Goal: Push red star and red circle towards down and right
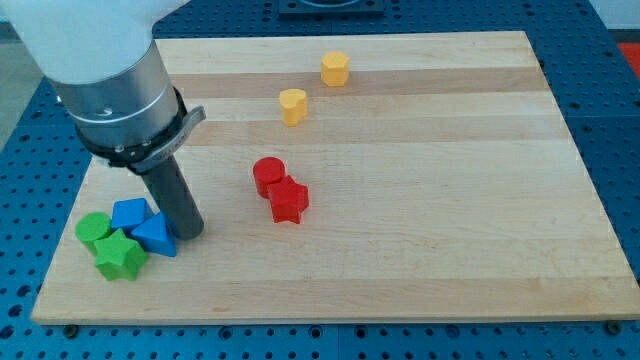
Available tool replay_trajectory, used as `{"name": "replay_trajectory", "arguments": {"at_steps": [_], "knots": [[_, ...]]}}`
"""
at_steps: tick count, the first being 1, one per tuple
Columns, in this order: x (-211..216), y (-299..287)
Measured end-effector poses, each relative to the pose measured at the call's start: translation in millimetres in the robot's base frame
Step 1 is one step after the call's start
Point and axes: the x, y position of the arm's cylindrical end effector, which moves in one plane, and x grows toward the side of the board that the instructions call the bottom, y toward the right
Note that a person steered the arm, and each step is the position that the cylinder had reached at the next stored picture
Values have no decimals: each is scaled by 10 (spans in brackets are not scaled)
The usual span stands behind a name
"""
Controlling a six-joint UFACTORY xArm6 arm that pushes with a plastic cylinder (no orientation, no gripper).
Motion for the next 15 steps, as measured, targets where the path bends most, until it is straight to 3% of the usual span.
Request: {"name": "replay_trajectory", "arguments": {"at_steps": [1,2,4,6,9,12,15], "knots": [[-317,80],[-347,145],[-1068,448],[-1064,765],[-190,765],[235,159],[189,413]]}}
